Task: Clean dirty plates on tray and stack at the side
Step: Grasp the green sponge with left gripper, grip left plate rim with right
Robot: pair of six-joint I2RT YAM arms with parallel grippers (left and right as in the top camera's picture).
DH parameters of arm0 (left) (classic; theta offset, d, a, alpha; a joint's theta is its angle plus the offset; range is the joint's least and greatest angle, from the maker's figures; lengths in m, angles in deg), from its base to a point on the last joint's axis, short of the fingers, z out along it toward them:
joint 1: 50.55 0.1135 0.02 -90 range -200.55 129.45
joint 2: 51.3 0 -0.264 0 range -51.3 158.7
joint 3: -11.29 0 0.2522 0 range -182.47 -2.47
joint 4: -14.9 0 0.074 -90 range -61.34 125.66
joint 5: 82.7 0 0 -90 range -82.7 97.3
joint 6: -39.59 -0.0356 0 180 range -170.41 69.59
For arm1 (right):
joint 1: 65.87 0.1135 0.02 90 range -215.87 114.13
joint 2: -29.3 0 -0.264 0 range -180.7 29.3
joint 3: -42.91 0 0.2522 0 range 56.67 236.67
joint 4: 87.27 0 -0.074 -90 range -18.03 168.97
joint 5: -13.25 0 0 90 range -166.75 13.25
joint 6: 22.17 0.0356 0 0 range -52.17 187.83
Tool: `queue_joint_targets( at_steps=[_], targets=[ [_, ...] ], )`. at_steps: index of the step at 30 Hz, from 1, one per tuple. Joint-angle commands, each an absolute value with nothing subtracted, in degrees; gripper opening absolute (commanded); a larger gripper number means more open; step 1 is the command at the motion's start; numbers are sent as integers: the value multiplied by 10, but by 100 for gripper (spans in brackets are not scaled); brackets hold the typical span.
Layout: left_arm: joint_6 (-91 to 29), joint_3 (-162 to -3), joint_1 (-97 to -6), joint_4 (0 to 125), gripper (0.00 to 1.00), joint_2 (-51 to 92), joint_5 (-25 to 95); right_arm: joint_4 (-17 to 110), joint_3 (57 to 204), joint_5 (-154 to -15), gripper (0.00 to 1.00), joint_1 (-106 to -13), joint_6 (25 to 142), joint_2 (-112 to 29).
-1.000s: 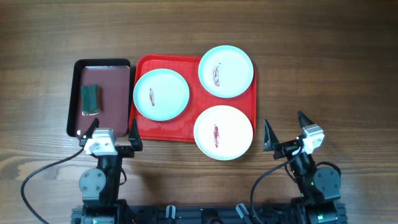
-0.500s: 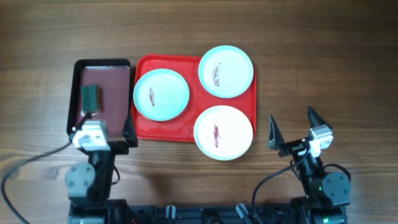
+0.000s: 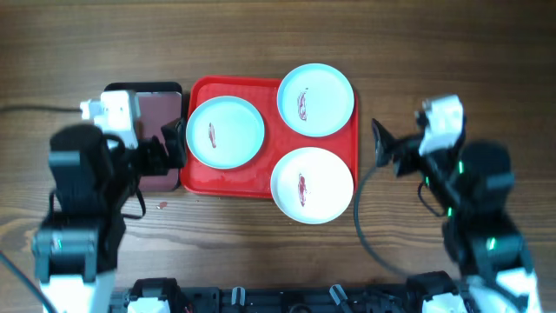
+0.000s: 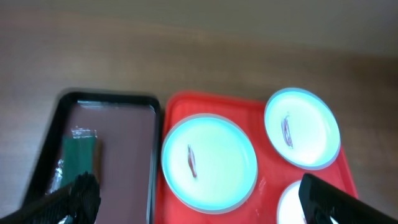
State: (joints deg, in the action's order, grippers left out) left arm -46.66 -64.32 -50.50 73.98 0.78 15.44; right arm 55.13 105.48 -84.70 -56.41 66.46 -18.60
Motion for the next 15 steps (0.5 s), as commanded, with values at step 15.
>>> queue_joint_targets(
  at_steps=[15],
  targets=[
    [-434, -795, -507, 884, 100, 319, 71, 481, 1338, -1118, 96, -536, 728, -577]
  ],
)
